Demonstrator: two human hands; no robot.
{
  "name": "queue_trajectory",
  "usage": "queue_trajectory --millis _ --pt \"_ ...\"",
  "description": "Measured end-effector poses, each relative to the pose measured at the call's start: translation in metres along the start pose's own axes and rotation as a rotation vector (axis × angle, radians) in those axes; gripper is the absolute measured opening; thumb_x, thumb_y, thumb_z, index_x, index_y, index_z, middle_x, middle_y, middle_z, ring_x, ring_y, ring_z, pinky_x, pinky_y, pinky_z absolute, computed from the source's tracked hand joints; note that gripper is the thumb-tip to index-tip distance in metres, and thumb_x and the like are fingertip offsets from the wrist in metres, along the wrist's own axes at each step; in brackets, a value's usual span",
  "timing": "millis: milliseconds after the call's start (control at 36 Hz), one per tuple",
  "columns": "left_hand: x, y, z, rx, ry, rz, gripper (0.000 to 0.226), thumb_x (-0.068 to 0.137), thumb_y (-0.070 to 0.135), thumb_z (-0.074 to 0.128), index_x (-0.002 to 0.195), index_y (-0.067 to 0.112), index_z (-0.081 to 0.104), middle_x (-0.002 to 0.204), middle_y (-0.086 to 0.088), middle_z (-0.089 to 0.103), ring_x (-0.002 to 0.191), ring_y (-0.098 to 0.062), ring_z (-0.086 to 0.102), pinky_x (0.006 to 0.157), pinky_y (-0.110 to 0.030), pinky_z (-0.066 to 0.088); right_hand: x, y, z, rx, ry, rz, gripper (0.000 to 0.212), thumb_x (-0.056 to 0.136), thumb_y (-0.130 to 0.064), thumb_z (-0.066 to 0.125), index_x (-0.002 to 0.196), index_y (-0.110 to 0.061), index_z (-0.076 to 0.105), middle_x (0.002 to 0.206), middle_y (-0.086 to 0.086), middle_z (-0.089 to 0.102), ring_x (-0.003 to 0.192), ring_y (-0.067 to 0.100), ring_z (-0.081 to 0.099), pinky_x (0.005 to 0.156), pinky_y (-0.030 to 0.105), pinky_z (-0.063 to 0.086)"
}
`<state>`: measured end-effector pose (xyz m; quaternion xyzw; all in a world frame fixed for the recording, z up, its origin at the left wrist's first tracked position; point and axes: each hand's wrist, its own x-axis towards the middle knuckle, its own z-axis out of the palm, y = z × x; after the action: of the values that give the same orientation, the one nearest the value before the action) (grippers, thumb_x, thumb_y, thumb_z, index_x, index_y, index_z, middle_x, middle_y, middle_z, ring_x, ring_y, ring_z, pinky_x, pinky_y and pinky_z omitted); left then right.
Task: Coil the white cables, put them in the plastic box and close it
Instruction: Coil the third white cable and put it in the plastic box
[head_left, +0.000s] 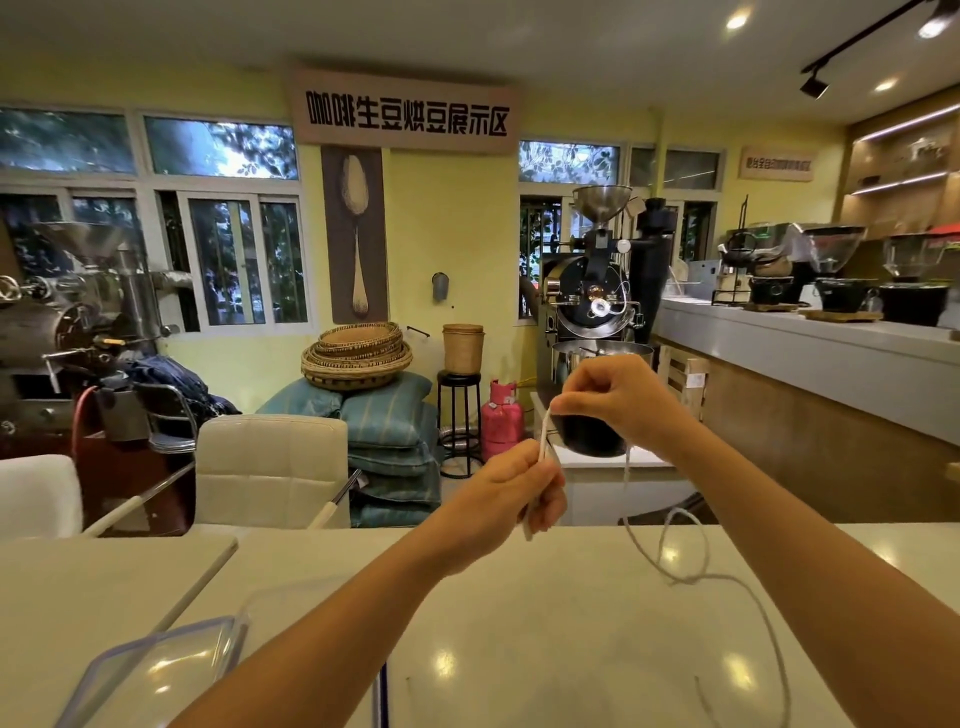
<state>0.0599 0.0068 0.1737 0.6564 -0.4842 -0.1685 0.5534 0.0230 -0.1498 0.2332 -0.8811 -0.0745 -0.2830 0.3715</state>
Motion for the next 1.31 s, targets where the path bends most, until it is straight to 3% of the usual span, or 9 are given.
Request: queue_trajectory --millis 111,194,333,417,556,778,889,1028,1306 --pt "-0.001 0.009 0.001 -0.160 0.026 0.037 0.030 0.098 0.014 0.028 0.075 0.014 0.046 0.050 0.008 0.053 0.047 -0.005 0.044 0.050 -0.015 0.037 -0.003 0.010 0.011 0.358 0.022 0.114 0.019 0.082 -0.008 0.058 0.065 -0.013 0.053 0.056 -0.005 0.055 0.051 0.000 0.051 0.047 0.006 0.044" --pt "0.001 0.017 0.001 -0.210 0.031 0.083 0.030 0.098 0.014 0.028 0.075 0.014 0.047 0.050 0.007 0.054 0.047 -0.004 0.045 0.051 -0.016 0.038 -0.009 0.021 0.030 0.713 0.027 0.242 0.018 0.077 -0.027 0.057 0.067 -0.012 0.054 0.043 -0.007 0.050 0.039 0.003 0.044 0.045 0.017 0.040" --pt "0.011 0.024 0.002 -0.205 0.073 0.123 0.030 0.098 0.014 0.031 0.072 0.014 0.048 0.051 0.004 0.052 0.047 -0.005 0.045 0.055 -0.017 0.039 -0.024 0.027 0.072 0.967 -0.031 0.483 0.032 0.096 -0.017 0.031 0.092 0.002 0.057 0.073 0.032 0.054 0.065 0.036 0.059 0.063 0.032 0.051" --pt "0.016 0.021 -0.001 -0.167 0.095 0.111 0.029 0.098 0.014 0.033 0.073 0.015 0.047 0.049 0.007 0.053 0.045 -0.005 0.045 0.051 -0.016 0.039 -0.037 0.022 0.090 0.887 -0.158 0.610 0.025 0.094 -0.015 0.038 0.071 -0.014 0.047 0.054 0.000 0.050 0.042 0.007 0.042 0.039 0.016 0.026" --pt "0.020 0.012 -0.012 -0.009 0.169 0.085 0.029 0.098 0.013 0.033 0.071 0.016 0.043 0.057 0.001 0.052 0.044 -0.001 0.046 0.050 -0.013 0.040 -0.053 0.011 0.089 0.639 -0.283 0.534 0.025 0.093 -0.020 0.046 0.073 -0.019 0.060 0.060 0.000 0.048 0.046 0.006 0.035 0.047 0.020 0.021" --pt "0.030 -0.002 -0.017 0.171 0.271 0.102 0.031 0.098 0.010 0.033 0.069 0.019 0.038 0.062 0.000 0.054 0.048 0.002 0.048 0.052 -0.009 0.042 -0.062 -0.001 0.076 0.202 -0.339 0.348 0.028 0.095 -0.024 0.042 0.109 -0.012 0.064 0.057 -0.005 0.047 0.049 0.004 0.037 0.045 0.012 0.029" --pt "0.030 -0.006 -0.022 0.235 0.287 0.078 0.029 0.097 0.010 0.033 0.069 0.017 0.037 0.062 0.000 0.055 0.049 0.000 0.049 0.052 -0.009 0.042 -0.059 -0.006 0.059 0.017 -0.353 0.241 0.025 0.091 -0.024 0.049 0.100 -0.009 0.067 0.059 -0.007 0.045 0.051 0.003 0.038 0.047 0.011 0.032" --pt "0.020 -0.019 -0.021 0.337 0.212 -0.018 0.028 0.098 0.015 0.034 0.070 0.020 0.037 0.063 0.001 0.055 0.044 0.003 0.047 0.052 -0.014 0.041 -0.042 -0.010 0.027 -0.130 -0.316 0.102 0.027 0.086 -0.020 0.057 0.061 -0.030 0.056 0.055 -0.008 0.047 0.039 -0.004 0.044 0.044 0.007 0.036" --pt "0.004 -0.012 0.001 0.138 0.085 0.012 0.035 0.099 0.014 0.024 0.071 0.015 0.045 0.054 0.002 0.049 0.041 0.000 0.042 0.047 -0.013 0.036 -0.006 -0.002 -0.007 -0.164 -0.190 0.012 0.008 0.075 -0.015 0.069 0.071 -0.009 0.067 0.063 -0.005 0.056 0.061 0.003 0.051 0.052 -0.001 0.042"
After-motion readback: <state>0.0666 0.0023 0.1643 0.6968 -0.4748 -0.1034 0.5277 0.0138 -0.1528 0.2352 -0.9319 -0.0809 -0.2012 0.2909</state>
